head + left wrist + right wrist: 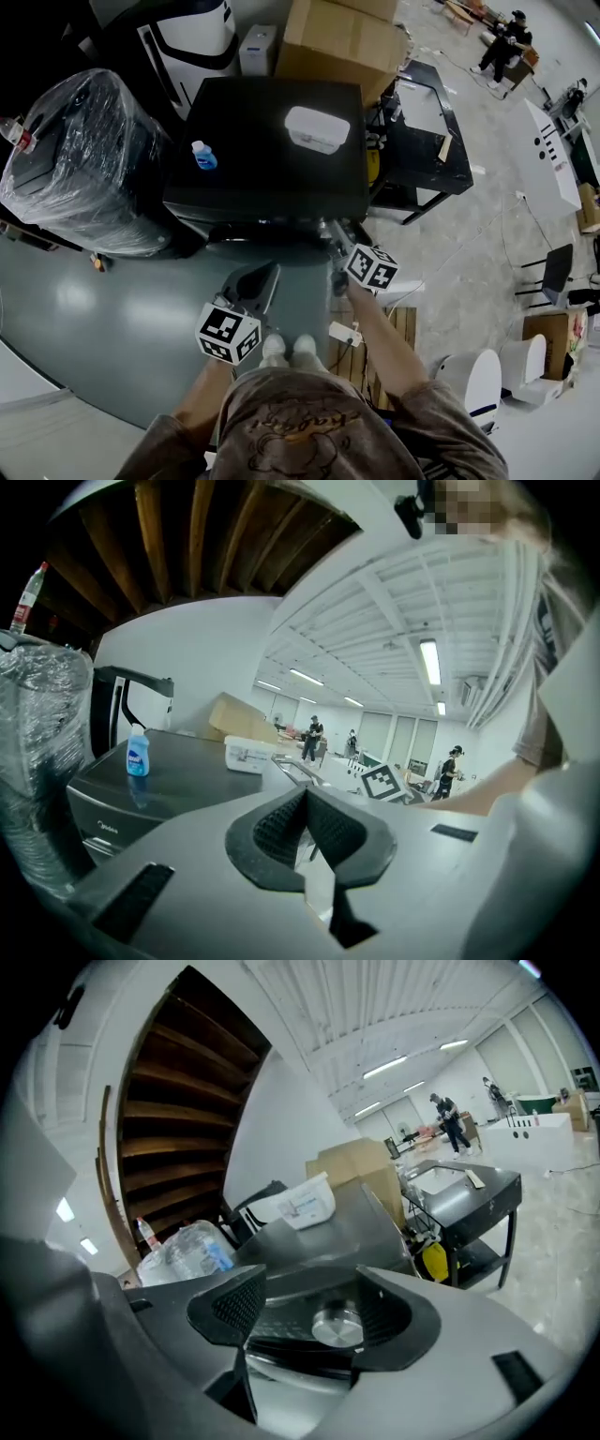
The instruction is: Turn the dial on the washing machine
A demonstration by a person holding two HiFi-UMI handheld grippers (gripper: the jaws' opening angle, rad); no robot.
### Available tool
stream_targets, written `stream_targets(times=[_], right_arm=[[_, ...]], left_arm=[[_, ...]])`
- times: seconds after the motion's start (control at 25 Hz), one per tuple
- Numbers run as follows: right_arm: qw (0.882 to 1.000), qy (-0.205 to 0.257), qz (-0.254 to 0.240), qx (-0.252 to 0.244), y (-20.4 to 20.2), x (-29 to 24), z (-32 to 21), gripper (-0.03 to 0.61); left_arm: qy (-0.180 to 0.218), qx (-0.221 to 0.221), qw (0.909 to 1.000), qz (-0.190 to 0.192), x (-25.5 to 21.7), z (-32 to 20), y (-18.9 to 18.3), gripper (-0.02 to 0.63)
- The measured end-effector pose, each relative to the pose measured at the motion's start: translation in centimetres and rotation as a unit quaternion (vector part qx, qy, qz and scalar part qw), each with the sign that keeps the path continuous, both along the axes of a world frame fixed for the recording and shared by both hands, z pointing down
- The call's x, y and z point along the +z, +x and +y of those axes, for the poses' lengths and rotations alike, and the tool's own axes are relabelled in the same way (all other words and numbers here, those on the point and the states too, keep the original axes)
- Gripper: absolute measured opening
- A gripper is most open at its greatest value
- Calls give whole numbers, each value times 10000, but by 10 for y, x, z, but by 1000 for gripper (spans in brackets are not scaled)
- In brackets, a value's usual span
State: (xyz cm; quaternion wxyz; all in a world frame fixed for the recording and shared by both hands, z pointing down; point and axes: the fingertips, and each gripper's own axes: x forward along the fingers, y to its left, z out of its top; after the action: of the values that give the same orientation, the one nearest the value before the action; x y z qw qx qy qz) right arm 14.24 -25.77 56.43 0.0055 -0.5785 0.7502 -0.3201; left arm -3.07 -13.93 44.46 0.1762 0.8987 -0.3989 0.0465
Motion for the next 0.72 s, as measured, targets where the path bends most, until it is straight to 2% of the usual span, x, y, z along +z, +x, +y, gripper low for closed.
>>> stream_targets(times=[0.2,0.4,0.64,0.72], right_arm=[[9969,589,102,-507,-9,-73,28,267],[9892,1064,229,-986,-22,-135,78,267],[9742,1266,852,-1663,-45,-162,151,267],[9715,1326,845,-1771,-50,-165,175,267]], left_arm=[[179,209,9996,36,-30,-11,10,-8],[218,504,9984,100,-50,-3,19,-8],[153,670,9975,174,-58,26,17,-8],[176,712,9972,153,-61,36,16,-8]])
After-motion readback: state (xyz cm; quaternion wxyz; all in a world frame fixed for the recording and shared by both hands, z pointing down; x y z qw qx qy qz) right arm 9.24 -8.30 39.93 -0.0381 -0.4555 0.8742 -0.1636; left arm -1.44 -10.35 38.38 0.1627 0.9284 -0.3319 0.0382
